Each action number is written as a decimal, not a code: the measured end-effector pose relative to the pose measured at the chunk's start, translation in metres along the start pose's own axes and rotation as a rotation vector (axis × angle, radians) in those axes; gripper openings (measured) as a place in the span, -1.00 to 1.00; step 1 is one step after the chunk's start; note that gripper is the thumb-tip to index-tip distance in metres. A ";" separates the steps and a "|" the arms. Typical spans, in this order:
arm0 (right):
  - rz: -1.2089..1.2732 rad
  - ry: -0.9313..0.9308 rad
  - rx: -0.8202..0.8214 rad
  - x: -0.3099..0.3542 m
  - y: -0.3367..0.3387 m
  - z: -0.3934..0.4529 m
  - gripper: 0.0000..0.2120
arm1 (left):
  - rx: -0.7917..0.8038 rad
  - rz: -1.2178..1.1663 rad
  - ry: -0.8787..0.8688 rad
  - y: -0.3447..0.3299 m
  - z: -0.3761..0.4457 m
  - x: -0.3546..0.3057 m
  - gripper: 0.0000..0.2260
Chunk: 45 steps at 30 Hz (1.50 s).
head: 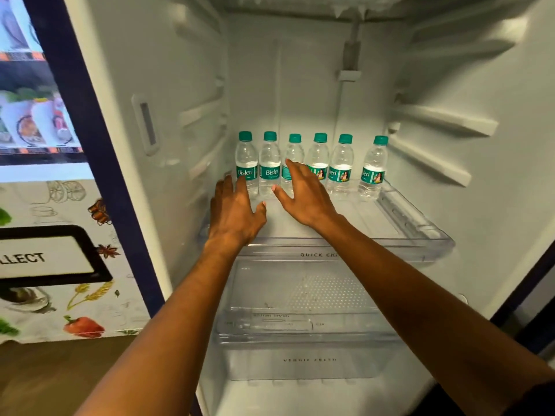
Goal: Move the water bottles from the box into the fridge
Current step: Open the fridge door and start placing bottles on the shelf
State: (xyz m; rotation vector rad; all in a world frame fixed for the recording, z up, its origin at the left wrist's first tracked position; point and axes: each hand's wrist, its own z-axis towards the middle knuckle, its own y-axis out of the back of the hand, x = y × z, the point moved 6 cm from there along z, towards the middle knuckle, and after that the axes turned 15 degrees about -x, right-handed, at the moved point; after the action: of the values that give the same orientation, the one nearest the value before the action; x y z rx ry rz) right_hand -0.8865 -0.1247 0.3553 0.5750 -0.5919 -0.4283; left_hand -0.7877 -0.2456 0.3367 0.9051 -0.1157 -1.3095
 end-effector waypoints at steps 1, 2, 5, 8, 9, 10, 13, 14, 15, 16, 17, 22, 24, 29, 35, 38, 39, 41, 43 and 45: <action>0.029 -0.003 -0.006 0.006 -0.004 0.005 -0.36 | 0.001 0.000 0.002 -0.001 0.000 0.000 -0.32; 0.042 -0.008 0.001 0.011 -0.009 0.011 -0.37 | 0.002 0.001 0.009 -0.001 0.000 0.001 -0.31; 0.049 -0.008 0.027 0.025 -0.023 0.032 -0.36 | 0.006 0.010 0.038 -0.002 0.000 0.003 -0.32; 0.058 -0.035 0.038 0.033 -0.035 0.052 -0.35 | 0.018 0.011 0.070 -0.004 0.000 0.005 -0.32; 0.059 -0.048 0.042 0.034 -0.038 0.058 -0.35 | 0.017 0.010 0.076 -0.003 0.000 0.005 -0.33; 0.061 -0.055 0.048 0.036 -0.042 0.064 -0.34 | 0.014 0.004 0.080 -0.003 0.000 0.006 -0.33; 0.079 -0.051 0.046 0.043 -0.051 0.080 -0.34 | -0.034 -0.043 0.087 0.000 0.000 0.006 -0.37; 0.088 -0.060 0.039 0.045 -0.052 0.086 -0.34 | -0.055 -0.058 0.087 0.001 0.000 0.005 -0.39; 0.098 -0.077 0.040 0.048 -0.055 0.091 -0.34 | -0.075 -0.066 0.086 0.004 0.000 0.005 -0.40; 0.106 -0.098 0.053 0.050 -0.057 0.094 -0.34 | -0.089 -0.069 0.086 0.005 0.000 0.005 -0.40; 0.116 -0.121 0.083 0.052 -0.061 0.097 -0.32 | -0.099 -0.071 0.090 0.006 0.000 0.005 -0.41; 0.156 -0.207 0.168 0.050 -0.074 0.094 -0.34 | -0.141 -0.062 0.095 0.011 0.000 0.004 -0.42; 0.159 -0.216 0.147 0.050 -0.071 0.092 -0.40 | -0.145 -0.059 0.089 0.011 0.000 0.004 -0.43; 0.136 -0.159 0.172 0.053 -0.054 0.080 -0.42 | -0.182 -0.074 0.066 0.023 -0.002 -0.003 -0.51; 0.245 -0.129 0.269 0.057 -0.026 0.059 -0.45 | -0.206 -0.010 -0.052 0.044 -0.022 -0.007 -0.54; 0.317 -0.123 0.293 0.061 -0.017 0.049 -0.47 | -0.118 0.115 -0.121 0.048 -0.057 -0.002 -0.39; 0.337 -0.121 0.298 0.062 -0.015 0.045 -0.47 | -0.094 0.148 -0.143 0.050 -0.070 0.000 -0.35; 0.365 -0.118 0.307 0.064 -0.011 0.040 -0.45 | -0.076 0.217 -0.206 0.051 -0.093 0.003 -0.31; 0.402 -0.114 0.319 0.069 -0.009 0.034 -0.44 | -0.082 0.258 -0.239 0.051 -0.108 0.005 -0.29; 0.419 -0.097 0.320 0.074 -0.008 0.028 -0.44 | -0.085 0.271 -0.223 0.050 -0.114 0.007 -0.27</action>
State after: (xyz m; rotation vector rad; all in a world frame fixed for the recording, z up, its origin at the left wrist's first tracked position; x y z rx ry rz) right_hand -0.8494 -0.1801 0.3989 0.7163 -0.8601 0.0376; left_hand -0.6841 -0.1944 0.2891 0.6443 -0.3429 -1.1489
